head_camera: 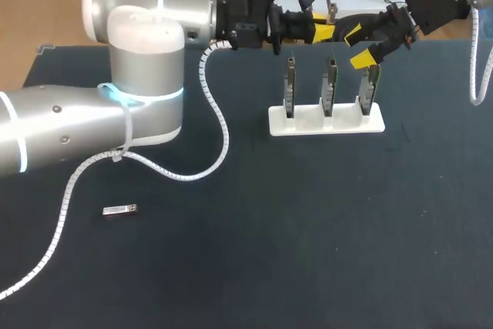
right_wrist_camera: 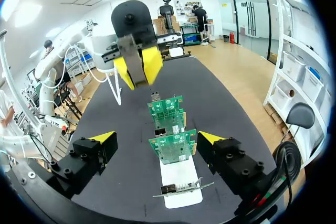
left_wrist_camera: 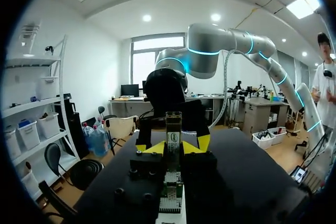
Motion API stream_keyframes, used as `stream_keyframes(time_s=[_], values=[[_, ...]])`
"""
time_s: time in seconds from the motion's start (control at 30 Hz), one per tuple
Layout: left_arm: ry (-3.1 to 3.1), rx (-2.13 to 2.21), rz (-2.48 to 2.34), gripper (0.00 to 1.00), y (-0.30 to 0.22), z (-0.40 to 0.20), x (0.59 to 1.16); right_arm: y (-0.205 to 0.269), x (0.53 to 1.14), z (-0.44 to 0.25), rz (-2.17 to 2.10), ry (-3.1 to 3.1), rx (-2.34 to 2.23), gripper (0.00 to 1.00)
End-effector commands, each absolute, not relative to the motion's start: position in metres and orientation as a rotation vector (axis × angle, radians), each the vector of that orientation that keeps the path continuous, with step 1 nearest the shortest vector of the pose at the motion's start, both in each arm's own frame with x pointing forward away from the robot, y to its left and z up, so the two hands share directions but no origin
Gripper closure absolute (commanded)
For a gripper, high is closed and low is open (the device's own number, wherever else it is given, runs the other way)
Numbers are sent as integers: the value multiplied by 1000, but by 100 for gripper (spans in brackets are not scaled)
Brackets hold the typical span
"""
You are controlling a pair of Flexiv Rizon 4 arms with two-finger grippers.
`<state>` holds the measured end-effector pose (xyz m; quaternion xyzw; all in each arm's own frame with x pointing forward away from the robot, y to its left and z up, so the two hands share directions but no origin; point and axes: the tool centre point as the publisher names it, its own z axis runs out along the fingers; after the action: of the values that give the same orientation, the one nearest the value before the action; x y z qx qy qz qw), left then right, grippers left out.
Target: Pick up the optical module with the left hand, and insert it into the network port with the right hand.
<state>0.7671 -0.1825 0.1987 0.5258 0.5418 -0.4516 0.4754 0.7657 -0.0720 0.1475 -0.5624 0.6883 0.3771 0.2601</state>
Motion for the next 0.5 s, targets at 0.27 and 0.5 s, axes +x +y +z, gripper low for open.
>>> stream_keyframes(time_s=[0.27, 0.5], values=[[1309, 1332, -1139, 100, -198, 184, 777, -72, 764, 148, 1017, 1865, -1521, 0], [1311, 1309, -1184, 100, -203, 179, 776, -72, 764, 148, 1017, 1865, -1521, 0]])
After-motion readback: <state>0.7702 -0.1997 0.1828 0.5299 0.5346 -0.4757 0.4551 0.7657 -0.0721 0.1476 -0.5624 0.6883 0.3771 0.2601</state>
